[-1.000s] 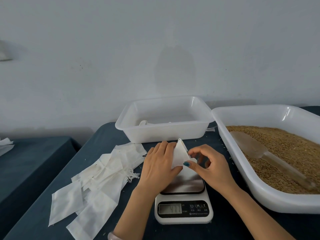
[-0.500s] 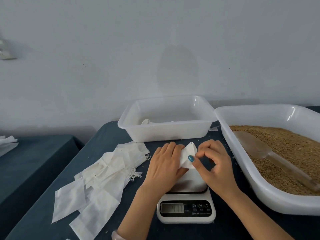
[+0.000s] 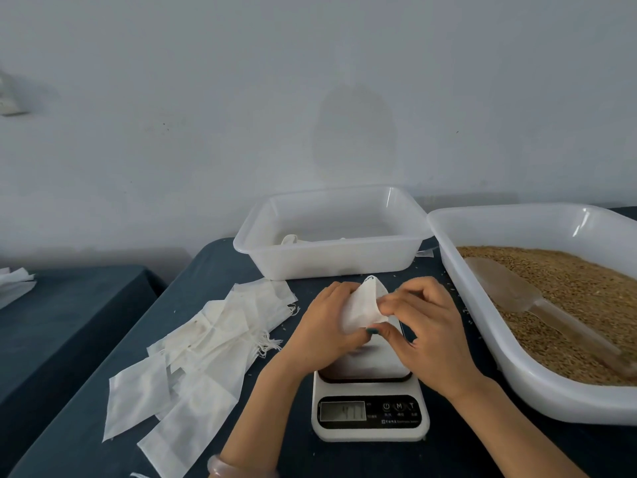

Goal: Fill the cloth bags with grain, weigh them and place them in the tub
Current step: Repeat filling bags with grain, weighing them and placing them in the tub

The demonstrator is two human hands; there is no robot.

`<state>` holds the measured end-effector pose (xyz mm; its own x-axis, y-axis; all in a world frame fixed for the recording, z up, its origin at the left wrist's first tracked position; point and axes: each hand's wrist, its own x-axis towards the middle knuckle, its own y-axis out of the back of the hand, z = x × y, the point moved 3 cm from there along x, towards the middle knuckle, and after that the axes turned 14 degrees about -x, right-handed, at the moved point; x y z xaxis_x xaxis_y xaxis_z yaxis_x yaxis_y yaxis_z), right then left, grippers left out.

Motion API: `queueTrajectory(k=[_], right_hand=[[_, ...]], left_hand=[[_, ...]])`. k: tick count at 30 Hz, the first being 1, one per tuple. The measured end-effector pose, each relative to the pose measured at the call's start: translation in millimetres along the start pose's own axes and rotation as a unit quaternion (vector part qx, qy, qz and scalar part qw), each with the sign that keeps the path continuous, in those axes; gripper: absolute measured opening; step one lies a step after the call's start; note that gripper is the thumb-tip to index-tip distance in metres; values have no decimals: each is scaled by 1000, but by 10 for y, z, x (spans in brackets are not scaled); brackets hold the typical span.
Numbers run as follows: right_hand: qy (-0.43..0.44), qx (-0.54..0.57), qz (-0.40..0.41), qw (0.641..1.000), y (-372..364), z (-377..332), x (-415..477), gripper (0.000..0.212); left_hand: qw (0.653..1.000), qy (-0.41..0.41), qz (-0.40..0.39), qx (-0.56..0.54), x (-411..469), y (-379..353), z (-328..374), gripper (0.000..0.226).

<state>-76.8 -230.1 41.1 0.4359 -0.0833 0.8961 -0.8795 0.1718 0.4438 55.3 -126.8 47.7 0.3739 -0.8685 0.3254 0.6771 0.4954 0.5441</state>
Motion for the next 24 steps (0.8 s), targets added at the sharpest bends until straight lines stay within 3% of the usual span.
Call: queueTrajectory(k=[7, 12, 17, 20, 22, 24], right_hand=[[-19, -11, -24, 999, -11, 39, 12, 14], [-30, 2, -46, 998, -12, 35, 18, 12], [-86, 26, -54, 994, 146, -144, 107, 27], [-83, 46, -43, 995, 378, -356, 273, 22], [-44, -10, -42, 998, 594, -356, 475, 17], [-60, -86, -71, 992, 801, -74, 696, 18]], left_hand=[[998, 19, -23, -50, -13, 23, -38, 49], [999, 4, -2, -38, 4, 53, -85, 30], [998, -18, 28, -46, 11, 85, -126, 20], [997, -22, 45, -51, 20, 97, -155, 18], [997, -21, 57, -53, 20, 105, -190, 19], [996, -11, 63, -58, 21, 107, -224, 23]])
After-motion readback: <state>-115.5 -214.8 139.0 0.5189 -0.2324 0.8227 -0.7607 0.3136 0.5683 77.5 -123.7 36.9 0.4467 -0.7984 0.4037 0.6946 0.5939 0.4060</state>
